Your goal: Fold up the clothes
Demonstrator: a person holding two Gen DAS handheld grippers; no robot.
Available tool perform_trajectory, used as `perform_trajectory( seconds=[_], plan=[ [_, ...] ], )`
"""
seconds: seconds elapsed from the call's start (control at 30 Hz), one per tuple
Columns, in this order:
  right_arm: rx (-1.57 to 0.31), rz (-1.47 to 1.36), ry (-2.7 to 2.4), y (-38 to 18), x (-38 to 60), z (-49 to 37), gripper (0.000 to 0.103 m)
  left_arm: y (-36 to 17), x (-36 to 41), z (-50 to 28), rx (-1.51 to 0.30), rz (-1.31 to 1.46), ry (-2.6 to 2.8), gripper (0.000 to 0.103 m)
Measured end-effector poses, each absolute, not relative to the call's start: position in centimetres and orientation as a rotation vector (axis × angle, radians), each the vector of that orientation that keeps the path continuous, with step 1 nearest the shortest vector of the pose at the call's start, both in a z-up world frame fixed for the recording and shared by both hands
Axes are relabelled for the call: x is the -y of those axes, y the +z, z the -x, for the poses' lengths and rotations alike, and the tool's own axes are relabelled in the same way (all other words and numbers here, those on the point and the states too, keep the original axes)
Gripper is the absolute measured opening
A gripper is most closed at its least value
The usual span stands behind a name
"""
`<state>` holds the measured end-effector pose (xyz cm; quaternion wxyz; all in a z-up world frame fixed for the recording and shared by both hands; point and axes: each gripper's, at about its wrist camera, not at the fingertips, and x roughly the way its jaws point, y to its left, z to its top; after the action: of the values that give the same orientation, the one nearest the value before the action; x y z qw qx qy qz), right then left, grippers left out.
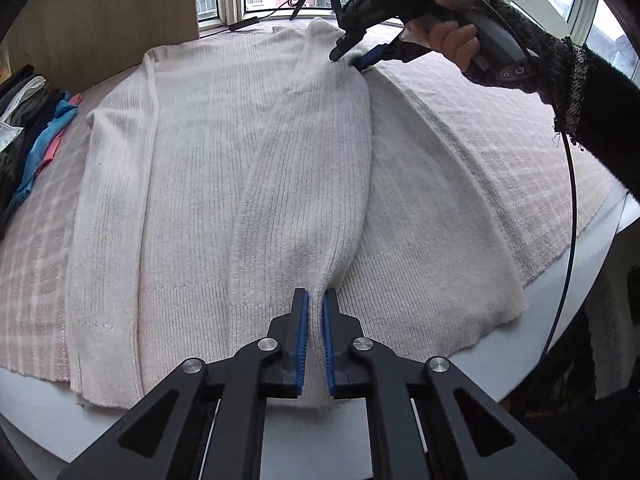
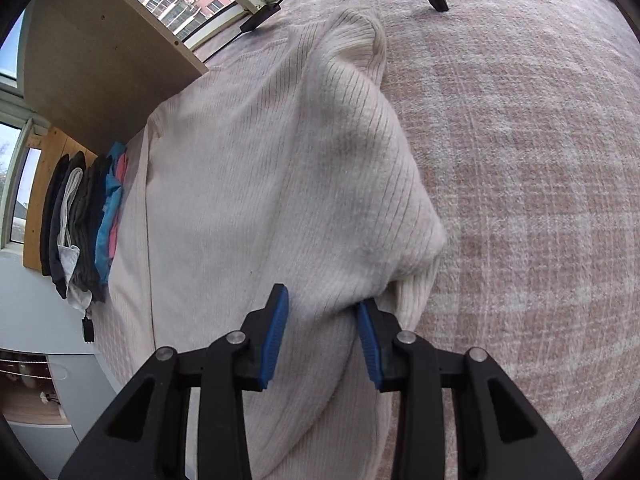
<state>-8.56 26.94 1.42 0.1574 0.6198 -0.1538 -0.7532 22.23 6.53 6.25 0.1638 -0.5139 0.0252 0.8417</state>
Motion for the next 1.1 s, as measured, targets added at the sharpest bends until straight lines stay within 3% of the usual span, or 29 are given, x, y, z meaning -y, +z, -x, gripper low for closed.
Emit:
perform_trajectory(
  seconds=[0.13, 0.17, 0.4, 0.5, 0.6, 0.67, 0.73, 0.77, 0.83, 1.0, 1.1],
  plan=[
    [0.353, -1.738, -2.191, 2.2, -26.8, 8.6, 0.01, 8.6, -7.9, -23.0, 0.043, 1.4, 2.341, 0.006],
    [0.322, -1.724, -2.208, 2.6, -26.6, 8.7, 0.006, 9.1, -8.8, -23.3, 0.017, 1.376, 2.336, 0.006],
    [0.112, -1.701, -2.311, 4.5, -27.6, 9.6, 0.005, 9.2, -15.6, -23.4, -0.096, 1.311, 2.268, 0.006],
    [0.148, -1.727, -2.269, 3.3, -28.5, 9.9, 0.005, 7.2, -18.4, -23.6, -0.176, 1.362, 2.202, 0.007],
    [0.182, -1.771, -2.14, 2.4, -28.9, 9.6, 0.01, 7.2, -18.4, -24.3, -0.188, 1.385, 2.198, 0.01],
    [0.209, -1.705, -2.134, 3.4, -30.1, 8.9, 0.012, 8.3, -17.8, -24.9, -0.163, 1.365, 2.232, 0.022],
    [0.225, -1.622, -2.181, 4.7, -31.6, 8.5, 0.021, 9.0, -17.8, -25.3, -0.162, 1.342, 2.257, 0.039],
    [0.246, -1.598, -2.208, 5.0, -32.4, 8.7, 0.03, 9.1, -18.3, -25.3, -0.158, 1.335, 2.252, 0.04],
    [0.299, -1.59, -2.242, 4.8, -33.6, 9.5, 0.033, 8.4, -19.2, -24.8, -0.184, 1.351, 2.244, 0.046],
    [0.403, -1.587, -2.24, 2.7, -33.4, 11.5, 0.034, 6.3, -21.4, -23.1, -0.279, 1.459, 2.286, 0.049],
    [0.379, -1.606, -2.232, 1.2, -32.1, 12.0, 0.034, 6.1, -21.3, -22.6, -0.262, 1.463, 2.299, 0.045]
  ],
)
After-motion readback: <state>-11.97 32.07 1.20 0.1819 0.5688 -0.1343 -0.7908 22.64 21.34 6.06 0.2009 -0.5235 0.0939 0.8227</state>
